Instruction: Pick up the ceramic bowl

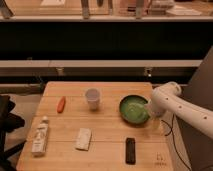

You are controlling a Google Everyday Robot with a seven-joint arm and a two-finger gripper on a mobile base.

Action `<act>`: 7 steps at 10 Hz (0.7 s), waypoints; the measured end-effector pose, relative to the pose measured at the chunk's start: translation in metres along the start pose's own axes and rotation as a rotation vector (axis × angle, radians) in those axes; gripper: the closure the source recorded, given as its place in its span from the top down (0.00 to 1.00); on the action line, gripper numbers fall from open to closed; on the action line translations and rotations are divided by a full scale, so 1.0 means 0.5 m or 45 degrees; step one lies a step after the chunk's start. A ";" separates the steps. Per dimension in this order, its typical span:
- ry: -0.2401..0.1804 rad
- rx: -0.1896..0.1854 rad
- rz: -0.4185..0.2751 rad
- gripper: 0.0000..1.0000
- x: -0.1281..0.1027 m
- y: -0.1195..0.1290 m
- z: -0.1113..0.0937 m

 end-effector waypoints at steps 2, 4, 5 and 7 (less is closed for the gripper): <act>-0.001 -0.003 0.000 0.80 -0.001 -0.002 0.004; -0.002 -0.009 -0.001 0.80 -0.001 -0.003 0.008; -0.003 -0.010 -0.002 0.80 -0.002 -0.004 0.011; -0.002 -0.016 -0.006 0.80 -0.002 -0.001 0.015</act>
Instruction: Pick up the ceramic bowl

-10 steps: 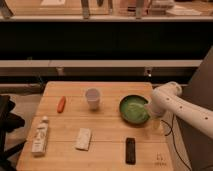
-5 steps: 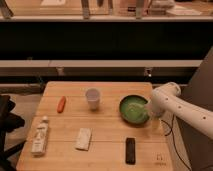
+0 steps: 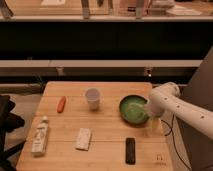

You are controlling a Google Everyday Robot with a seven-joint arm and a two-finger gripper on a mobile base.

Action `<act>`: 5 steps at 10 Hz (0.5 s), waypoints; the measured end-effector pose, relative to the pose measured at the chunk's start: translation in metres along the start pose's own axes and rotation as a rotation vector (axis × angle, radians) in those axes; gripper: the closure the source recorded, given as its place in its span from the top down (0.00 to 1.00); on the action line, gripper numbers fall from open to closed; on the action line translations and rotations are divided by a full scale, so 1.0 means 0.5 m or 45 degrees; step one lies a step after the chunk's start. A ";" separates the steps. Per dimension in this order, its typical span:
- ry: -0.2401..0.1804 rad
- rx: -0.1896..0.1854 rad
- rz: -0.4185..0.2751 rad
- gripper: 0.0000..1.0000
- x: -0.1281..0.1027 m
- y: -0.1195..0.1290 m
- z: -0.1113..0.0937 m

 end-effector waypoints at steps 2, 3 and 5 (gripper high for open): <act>-0.001 -0.005 -0.002 0.80 0.000 0.000 0.006; -0.002 -0.007 -0.003 0.80 -0.001 -0.001 0.009; -0.001 -0.013 -0.007 0.79 -0.004 -0.002 0.014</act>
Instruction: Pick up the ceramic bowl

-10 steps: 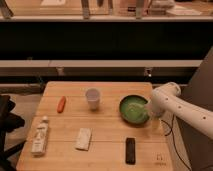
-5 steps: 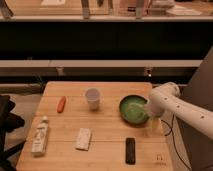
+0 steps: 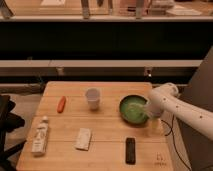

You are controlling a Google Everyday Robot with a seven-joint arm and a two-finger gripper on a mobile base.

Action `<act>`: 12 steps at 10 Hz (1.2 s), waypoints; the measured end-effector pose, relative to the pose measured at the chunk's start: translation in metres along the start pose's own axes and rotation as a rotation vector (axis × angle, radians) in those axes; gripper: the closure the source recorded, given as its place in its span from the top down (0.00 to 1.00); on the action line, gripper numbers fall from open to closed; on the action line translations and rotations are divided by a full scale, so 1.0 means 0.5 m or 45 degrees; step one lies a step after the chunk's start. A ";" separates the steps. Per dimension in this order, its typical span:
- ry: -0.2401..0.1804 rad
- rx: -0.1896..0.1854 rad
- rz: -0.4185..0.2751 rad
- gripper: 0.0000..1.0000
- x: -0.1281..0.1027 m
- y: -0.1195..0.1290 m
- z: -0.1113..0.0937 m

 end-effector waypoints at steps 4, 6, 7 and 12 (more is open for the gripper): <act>-0.002 -0.009 -0.005 0.72 -0.001 0.002 0.008; -0.003 -0.014 -0.009 0.54 -0.004 0.003 0.012; -0.002 -0.018 -0.010 0.46 -0.005 0.004 0.014; 0.005 -0.020 -0.021 0.02 -0.007 0.001 0.017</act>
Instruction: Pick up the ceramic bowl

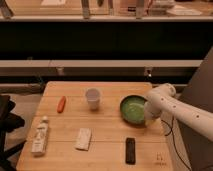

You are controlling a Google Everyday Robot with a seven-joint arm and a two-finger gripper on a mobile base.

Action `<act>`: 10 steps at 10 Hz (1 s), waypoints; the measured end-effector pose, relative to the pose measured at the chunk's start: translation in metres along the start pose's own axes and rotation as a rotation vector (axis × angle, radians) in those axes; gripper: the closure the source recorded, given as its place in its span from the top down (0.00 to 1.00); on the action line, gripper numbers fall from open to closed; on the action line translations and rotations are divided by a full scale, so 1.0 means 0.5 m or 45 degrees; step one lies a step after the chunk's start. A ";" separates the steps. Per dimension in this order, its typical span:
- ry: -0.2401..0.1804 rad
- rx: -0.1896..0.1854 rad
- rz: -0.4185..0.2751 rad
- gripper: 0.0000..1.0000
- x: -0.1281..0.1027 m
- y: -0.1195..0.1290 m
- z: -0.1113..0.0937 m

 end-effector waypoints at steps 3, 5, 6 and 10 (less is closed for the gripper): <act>0.031 0.014 -0.030 0.00 0.002 -0.014 -0.055; 0.039 0.018 -0.060 0.00 -0.002 -0.029 -0.082; 0.043 0.018 -0.071 0.00 -0.006 -0.032 -0.083; 0.062 0.022 -0.116 0.00 -0.012 -0.037 -0.112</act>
